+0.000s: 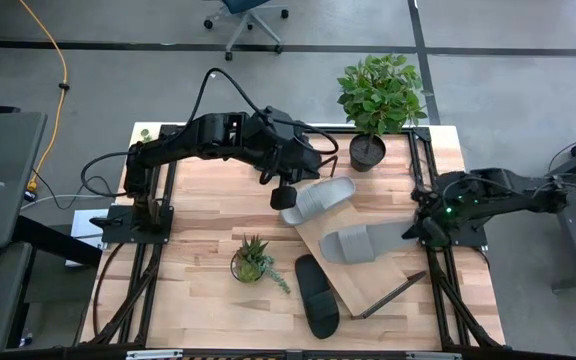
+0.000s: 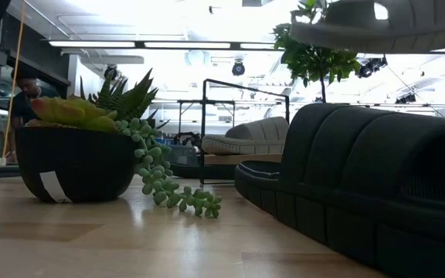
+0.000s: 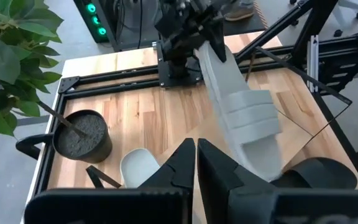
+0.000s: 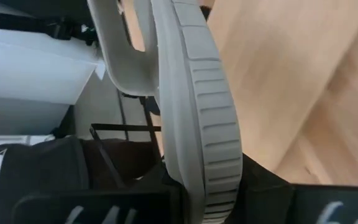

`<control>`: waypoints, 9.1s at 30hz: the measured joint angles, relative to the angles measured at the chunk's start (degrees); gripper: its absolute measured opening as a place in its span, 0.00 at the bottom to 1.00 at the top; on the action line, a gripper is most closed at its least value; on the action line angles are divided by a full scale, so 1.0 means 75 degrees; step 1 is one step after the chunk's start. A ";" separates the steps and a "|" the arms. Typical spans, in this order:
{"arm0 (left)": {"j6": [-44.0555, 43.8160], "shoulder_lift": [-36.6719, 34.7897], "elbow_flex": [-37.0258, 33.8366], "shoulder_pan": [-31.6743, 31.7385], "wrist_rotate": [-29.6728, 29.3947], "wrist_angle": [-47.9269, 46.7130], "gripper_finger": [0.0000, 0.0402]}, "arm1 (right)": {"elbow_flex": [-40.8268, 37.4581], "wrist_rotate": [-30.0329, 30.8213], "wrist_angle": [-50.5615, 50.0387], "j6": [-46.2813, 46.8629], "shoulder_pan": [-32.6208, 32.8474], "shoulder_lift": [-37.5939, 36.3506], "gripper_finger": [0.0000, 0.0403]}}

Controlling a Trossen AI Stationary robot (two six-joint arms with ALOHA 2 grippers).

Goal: Pick and place slides into the shelf
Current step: Put the gray slide on the shelf, then put the top black slide on the shelf

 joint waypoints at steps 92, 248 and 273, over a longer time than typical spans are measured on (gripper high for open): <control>0.0200 -0.0002 0.0000 0.0003 -0.0149 -0.0222 0.04 | -0.1578 -0.3388 0.2942 -0.4006 -0.5079 0.4430 0.12; 0.0565 -0.0020 0.0000 0.0776 -0.1013 -0.3312 0.04 | 0.1068 -0.0532 0.2647 -0.2252 -0.1123 0.3068 0.00; 0.0471 0.0068 -0.3514 0.4378 0.2408 -0.0272 0.00 | 0.1062 0.1134 0.1998 -0.2010 -0.0174 0.3069 0.00</control>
